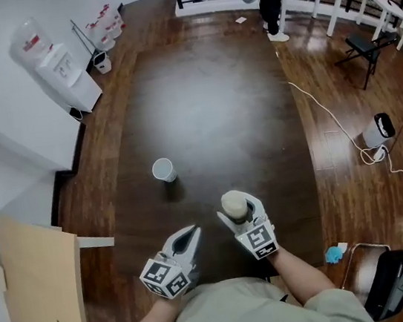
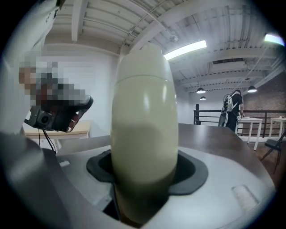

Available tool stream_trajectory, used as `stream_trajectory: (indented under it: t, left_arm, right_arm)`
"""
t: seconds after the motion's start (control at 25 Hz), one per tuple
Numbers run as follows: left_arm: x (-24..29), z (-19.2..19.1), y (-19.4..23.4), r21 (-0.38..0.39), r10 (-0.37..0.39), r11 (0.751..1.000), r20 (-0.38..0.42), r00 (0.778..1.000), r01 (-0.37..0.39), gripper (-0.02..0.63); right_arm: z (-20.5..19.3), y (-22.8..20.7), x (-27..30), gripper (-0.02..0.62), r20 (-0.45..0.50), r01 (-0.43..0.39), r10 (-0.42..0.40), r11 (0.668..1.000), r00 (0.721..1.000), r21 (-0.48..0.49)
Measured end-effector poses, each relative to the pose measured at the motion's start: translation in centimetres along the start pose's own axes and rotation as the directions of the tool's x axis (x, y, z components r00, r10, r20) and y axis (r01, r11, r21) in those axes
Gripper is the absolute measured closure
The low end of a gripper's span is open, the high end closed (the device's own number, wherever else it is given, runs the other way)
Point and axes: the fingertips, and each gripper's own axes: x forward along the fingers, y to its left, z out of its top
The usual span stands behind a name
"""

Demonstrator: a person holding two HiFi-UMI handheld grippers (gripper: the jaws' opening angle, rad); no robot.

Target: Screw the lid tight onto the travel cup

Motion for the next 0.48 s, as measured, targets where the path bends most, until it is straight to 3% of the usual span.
stream_trajectory:
  t: [0.2, 0.48]
  left_arm:
    - [0.3, -3.1, 0.1, -0.086, 0.032, 0.996, -0.049, 0.998, -0.036, 0.603]
    - [1.3, -3.8, 0.3, -0.150, 0.045, 0.987, -0.040, 0.998, -0.051, 0.603]
  right_arm:
    - [-2.6, -0.4, 0.8, 0.295, -0.011, -0.004, 0.004, 1.000, 1.000, 0.023]
    - [-4.7, -0.6, 1.5, 0.295, -0.016, -0.008, 0.008, 1.000, 1.000, 0.023]
